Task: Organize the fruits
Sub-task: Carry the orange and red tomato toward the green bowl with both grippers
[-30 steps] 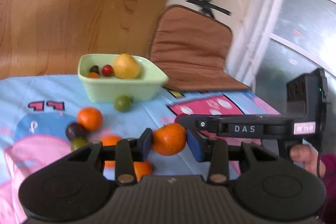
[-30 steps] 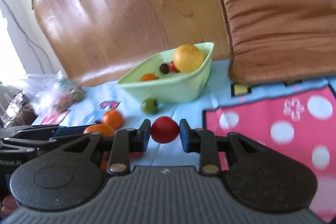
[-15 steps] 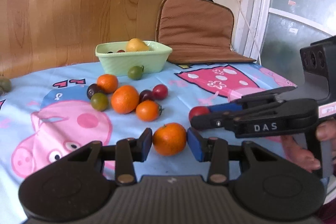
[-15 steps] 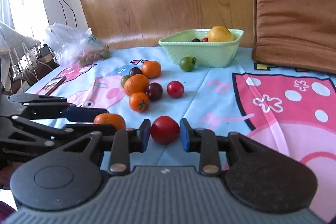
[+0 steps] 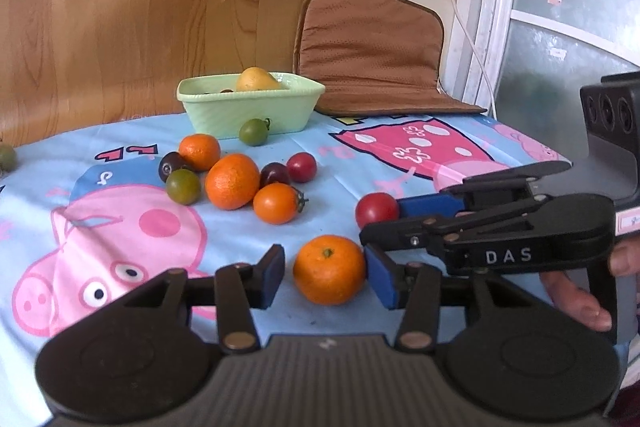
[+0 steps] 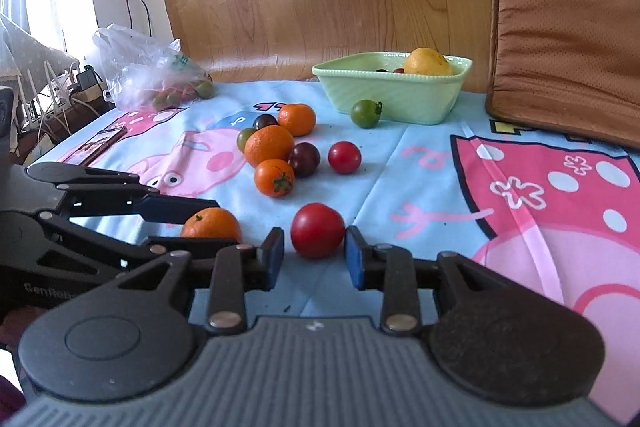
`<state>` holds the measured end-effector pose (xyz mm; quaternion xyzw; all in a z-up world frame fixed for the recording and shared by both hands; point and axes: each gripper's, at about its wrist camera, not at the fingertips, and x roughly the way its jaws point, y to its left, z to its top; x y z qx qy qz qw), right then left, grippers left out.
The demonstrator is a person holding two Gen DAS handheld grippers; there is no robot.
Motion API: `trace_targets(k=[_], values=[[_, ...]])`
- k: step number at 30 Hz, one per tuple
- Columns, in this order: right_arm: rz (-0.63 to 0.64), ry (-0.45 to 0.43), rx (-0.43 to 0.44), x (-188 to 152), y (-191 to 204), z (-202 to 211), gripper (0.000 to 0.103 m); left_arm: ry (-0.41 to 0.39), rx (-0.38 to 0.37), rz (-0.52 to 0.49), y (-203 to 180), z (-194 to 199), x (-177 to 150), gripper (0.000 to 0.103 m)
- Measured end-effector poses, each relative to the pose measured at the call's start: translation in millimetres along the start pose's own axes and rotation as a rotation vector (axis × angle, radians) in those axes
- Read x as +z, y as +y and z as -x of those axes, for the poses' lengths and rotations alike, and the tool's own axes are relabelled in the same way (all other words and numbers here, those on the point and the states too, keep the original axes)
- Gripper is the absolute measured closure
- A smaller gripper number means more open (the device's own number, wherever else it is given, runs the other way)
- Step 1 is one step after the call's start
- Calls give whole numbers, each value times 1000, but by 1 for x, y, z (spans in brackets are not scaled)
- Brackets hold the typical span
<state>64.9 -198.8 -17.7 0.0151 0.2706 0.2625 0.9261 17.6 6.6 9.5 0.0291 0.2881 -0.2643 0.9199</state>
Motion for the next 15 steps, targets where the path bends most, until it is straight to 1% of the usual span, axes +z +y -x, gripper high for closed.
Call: trace_targets(k=[1, 5, 6, 7, 8, 11, 15], values=[[-1, 0, 1, 0, 0, 0, 67, -1, -1, 3, 1, 0, 0, 58], [4, 1, -5, 0, 1, 0, 67, -13, -11, 6, 1, 1, 0, 65], [10, 1, -10, -1, 2, 0, 68, -16, -4, 1, 0, 2, 0, 66], [15, 1, -23, -1, 2, 0, 71, -19, 3, -1, -1, 2, 0, 66], [21, 0, -26, -1, 4, -1, 71, -22, 8, 1, -1, 2, 0, 66], [31, -2, -38, -1, 5, 0, 71, -39, 19, 29, 4, 4, 0, 66], [21, -5, -50, -1, 4, 0, 71, -60, 56, 99, 15, 6, 1, 66]])
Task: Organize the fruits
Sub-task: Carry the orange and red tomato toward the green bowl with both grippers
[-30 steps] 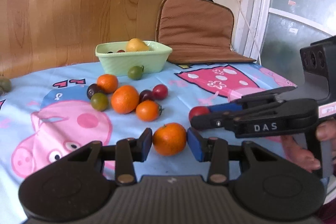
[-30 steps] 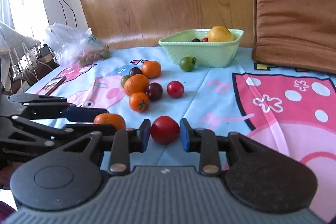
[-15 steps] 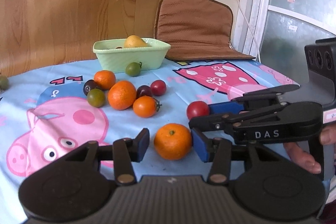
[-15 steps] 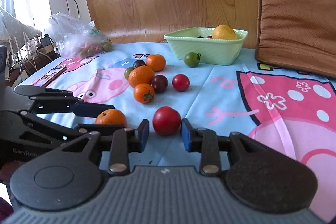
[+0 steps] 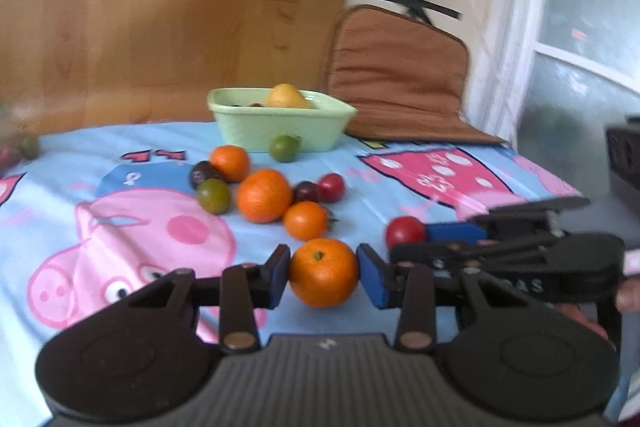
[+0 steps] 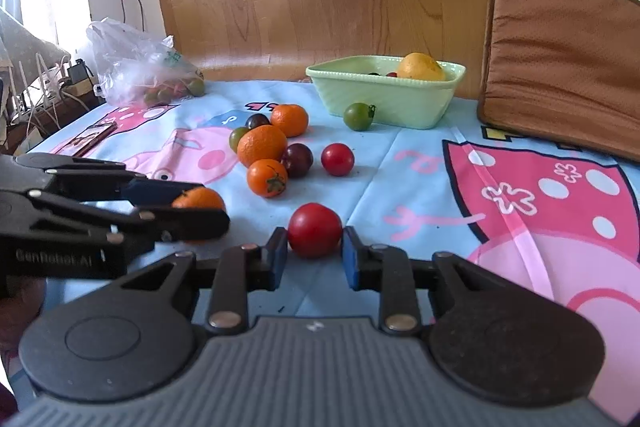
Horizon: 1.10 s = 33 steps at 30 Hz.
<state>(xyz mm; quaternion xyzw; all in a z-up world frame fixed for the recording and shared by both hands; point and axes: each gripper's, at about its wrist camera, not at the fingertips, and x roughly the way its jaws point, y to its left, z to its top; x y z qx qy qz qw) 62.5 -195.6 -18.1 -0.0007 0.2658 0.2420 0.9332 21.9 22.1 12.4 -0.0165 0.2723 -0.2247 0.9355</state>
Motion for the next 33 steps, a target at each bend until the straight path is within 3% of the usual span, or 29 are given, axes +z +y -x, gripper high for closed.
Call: trace_targets(k=[4, 20, 26, 33], values=[[6, 3, -7, 0, 2, 0, 71, 21, 14, 60, 10, -5, 2, 66], [3, 5, -6, 0, 2, 0, 71, 23, 22, 47, 7, -6, 2, 66], [-36, 10, 26, 3, -2, -1, 71, 2, -27, 91, 17, 0, 5, 66], [-65, -51, 36, 39, -15, -11, 71, -58, -74, 104, 41, -1, 57, 66]])
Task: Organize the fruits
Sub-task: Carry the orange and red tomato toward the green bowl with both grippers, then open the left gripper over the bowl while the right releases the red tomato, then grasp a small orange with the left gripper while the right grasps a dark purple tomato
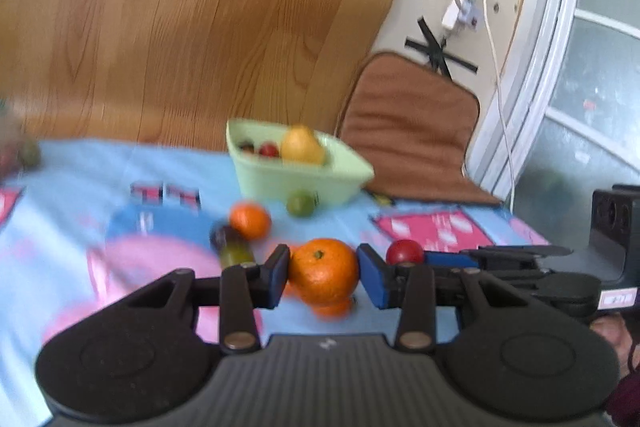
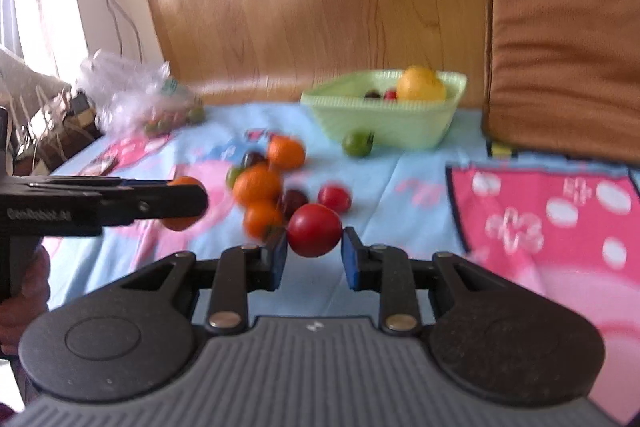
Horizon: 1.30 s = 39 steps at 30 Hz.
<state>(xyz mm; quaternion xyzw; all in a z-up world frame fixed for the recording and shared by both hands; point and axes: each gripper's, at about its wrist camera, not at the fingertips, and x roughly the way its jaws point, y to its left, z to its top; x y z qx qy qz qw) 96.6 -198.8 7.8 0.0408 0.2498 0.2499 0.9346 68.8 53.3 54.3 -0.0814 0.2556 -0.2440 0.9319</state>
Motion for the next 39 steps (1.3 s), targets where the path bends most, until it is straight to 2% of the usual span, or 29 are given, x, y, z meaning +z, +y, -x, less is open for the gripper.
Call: trace_targets(k=[4, 9, 16, 22, 24, 27, 32, 35, 39], values=[[-3, -42, -21, 33, -13, -22, 71, -7, 0, -21, 14, -32, 48, 66], [-55, -49, -61, 69, -39, -63, 71, 29, 24, -19, 29, -94, 86, 66], [-49, -20, -100, 82, -59, -101, 71, 107, 52, -56, 33, -159, 92, 66], [-18, -12, -118, 79, -64, -114, 70, 161, 70, -58, 35, -185, 86, 62], [-18, -24, -121, 79, -64, -112, 69, 150, 75, -56, 33, -184, 87, 57], [-37, -56, -117, 78, -65, -100, 69, 117, 57, -31, 34, -168, 90, 57], [-78, -84, -95, 70, -63, -71, 69, 45, 52, 38, 48, -118, 87, 57], [-96, -81, -71, 58, -59, -60, 69, 18, 58, 90, 58, -88, 76, 57], [-143, -32, -30, 43, -51, -55, 69, 27, 86, 137, 66, -63, 53, 57]])
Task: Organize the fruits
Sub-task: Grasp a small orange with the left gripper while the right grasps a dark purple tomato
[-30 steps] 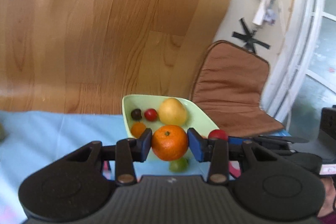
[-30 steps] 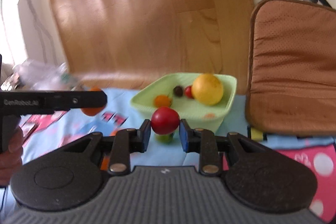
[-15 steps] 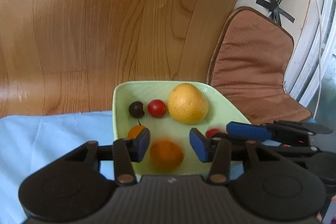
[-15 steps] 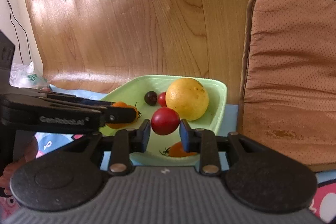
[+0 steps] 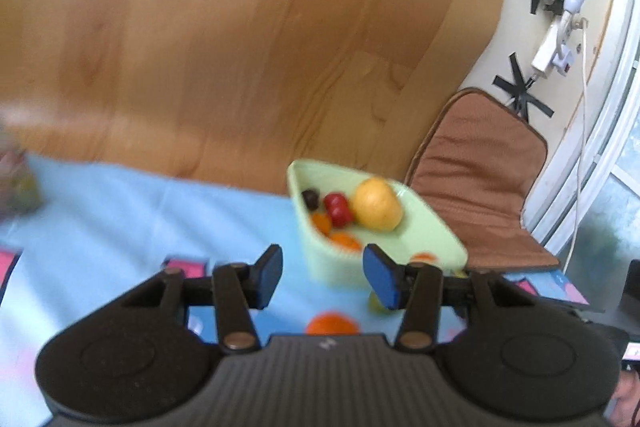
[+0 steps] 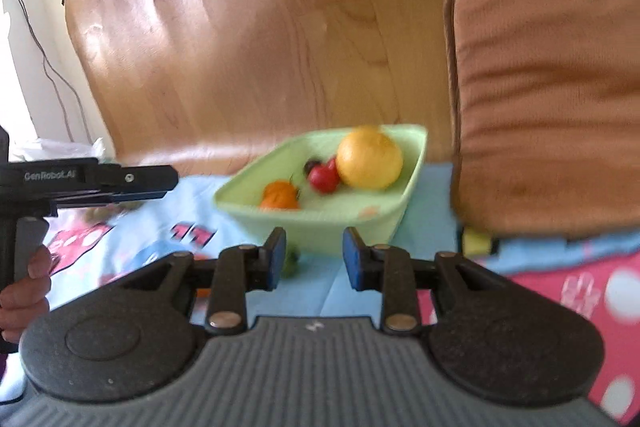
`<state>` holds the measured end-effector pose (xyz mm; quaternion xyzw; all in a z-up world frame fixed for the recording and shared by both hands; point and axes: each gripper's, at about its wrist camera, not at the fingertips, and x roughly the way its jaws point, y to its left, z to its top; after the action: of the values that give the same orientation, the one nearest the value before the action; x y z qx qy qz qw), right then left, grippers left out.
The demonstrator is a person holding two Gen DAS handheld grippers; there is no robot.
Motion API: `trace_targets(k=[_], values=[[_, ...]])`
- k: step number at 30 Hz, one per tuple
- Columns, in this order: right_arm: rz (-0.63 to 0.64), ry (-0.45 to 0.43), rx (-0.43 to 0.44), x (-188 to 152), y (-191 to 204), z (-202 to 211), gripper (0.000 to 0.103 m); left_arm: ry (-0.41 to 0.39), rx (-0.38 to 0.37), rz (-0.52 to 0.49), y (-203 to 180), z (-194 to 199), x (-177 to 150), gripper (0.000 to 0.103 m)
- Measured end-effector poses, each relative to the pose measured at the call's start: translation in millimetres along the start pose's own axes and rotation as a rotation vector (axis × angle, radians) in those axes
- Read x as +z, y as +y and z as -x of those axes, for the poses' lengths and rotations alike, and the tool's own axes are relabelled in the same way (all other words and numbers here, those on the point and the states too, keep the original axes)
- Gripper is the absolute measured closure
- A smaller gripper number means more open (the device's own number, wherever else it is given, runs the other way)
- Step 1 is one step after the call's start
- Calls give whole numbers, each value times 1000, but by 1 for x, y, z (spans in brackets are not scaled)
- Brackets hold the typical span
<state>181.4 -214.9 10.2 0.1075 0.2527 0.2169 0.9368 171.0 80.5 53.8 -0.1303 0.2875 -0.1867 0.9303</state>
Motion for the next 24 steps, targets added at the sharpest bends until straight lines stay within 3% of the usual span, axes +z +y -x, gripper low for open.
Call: trace_targets(k=[5, 10, 15, 18, 24], values=[[-3, 39, 55, -20, 18, 13, 69, 47, -14, 65, 9, 14, -35, 57], [105, 36, 60, -34, 46, 23, 69, 51, -27, 77, 7, 19, -39, 58], [120, 39, 29, -42, 48, 28, 69, -1, -51, -29, -14, 42, -46, 58], [82, 55, 18, -47, 38, 30, 69, 18, -45, -120, -27, 44, -57, 58], [34, 81, 56, -51, 35, 34, 69, 85, -115, -112, -33, 34, -62, 57]])
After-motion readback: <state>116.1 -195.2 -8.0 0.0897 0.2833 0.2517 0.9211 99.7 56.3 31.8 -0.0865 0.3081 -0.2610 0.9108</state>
